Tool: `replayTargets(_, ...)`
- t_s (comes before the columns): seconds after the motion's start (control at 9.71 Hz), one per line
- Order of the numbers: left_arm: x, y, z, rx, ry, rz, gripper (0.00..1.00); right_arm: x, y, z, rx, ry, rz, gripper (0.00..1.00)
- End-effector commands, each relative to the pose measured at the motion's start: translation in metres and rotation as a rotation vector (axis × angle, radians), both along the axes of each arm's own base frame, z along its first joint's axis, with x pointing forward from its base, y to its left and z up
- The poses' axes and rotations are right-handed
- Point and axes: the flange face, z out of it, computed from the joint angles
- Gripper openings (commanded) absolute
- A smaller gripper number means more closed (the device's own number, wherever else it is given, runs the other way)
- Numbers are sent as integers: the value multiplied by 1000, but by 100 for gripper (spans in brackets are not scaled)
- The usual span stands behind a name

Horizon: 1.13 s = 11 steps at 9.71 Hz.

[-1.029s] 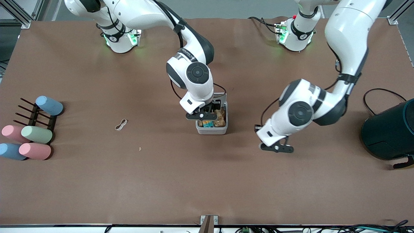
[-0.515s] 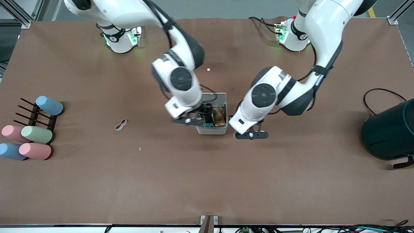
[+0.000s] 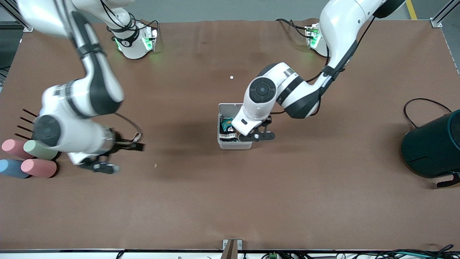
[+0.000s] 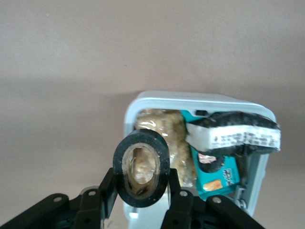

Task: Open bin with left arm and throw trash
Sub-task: 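Drop the tape with the left gripper while the right gripper reaches the strip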

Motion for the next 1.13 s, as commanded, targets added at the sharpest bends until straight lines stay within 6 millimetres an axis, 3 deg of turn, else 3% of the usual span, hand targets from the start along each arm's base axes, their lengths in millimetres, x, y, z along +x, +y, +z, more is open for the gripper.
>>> replayTargets(0.0, 7, -6, -10, -7, -19, 8, 3, -34, -21, -51, 5, 6, -17, 99)
replayTargets(0.1, 7, -6, -22, 17, -27, 2, 20, -56, -24, -82, -5, -29, -49, 99)
replayTargets(0.21, 9, -6, -28, 35, -55, -11, 64, -76, -29, -106, -28, -69, -174, 99)
replayTargets(0.31, 13, -3, -26, 46, -85, -32, 100, -90, -21, -126, -48, -70, -276, 99)
replayTargets(0.41, 20, 4, -21, 46, -94, -23, 100, -111, -6, -145, -59, -64, -283, 99)
replayTargets(0.51, 32, 20, -9, 48, -107, 2, 100, -131, -10, -166, -65, -83, -292, 99)
replayTargets(0.62, 53, 48, 14, 35, -128, 43, 100, -145, -14, -182, -70, -90, -300, 99)
replayTargets(0.82, 82, 114, 74, 48, -156, 130, 100, -152, -11, -189, -74, -78, -293, 92)
replayTargets(0.93, 87, 144, 103, 44, -138, 88, 100, -152, -12, -189, -74, -80, -294, 67)
replayTargets(1.03, 91, 177, 135, 44, -145, 63, 100, -149, -12, -187, -72, -87, -293, 31)
